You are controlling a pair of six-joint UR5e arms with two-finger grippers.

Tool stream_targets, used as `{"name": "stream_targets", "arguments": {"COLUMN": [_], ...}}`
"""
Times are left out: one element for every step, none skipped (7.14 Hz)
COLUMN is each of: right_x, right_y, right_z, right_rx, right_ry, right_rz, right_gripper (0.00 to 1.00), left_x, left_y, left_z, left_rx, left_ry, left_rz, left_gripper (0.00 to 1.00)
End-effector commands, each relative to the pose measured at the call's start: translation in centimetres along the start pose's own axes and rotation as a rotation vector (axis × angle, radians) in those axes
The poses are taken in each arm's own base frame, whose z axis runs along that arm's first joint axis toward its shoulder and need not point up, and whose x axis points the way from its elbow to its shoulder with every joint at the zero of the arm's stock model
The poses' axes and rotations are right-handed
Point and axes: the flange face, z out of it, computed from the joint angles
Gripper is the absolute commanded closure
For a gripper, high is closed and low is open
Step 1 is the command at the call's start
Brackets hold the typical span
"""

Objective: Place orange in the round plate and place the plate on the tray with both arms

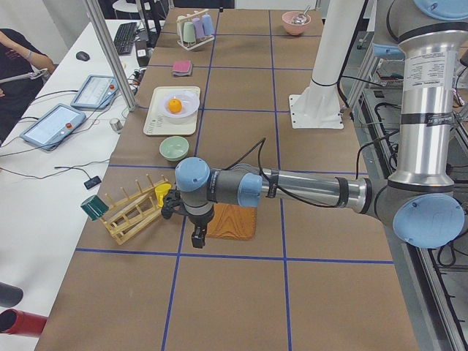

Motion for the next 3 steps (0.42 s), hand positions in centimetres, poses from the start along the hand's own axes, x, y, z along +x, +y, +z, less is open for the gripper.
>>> {"name": "stream_targets", "arguments": {"right_x": [0.58,0.52,0.47], "right_y": [0.36,0.37,0.37], "right_z": [0.29,0.23,0.17], "right_rx": [-0.006,-0.005,-0.004], "right_ry": [0.001,-0.001,-0.001], "right_rz": [0.006,0.006,0.005], "right_gripper": [0.0,0.0,0.0], "left_x": [-0.53,-0.63,-0.69], "left_y": [0.88,0.9,1.15], "left_z": [0.4,0.3,0.36], "left_rx": [-0.009,-0.007,-0.007], "left_ry": [0.0,0.0,0.0], "left_rz": [-0.02,-0.022,-0.022], "left_gripper": [0.01,0.01,0.01]}}
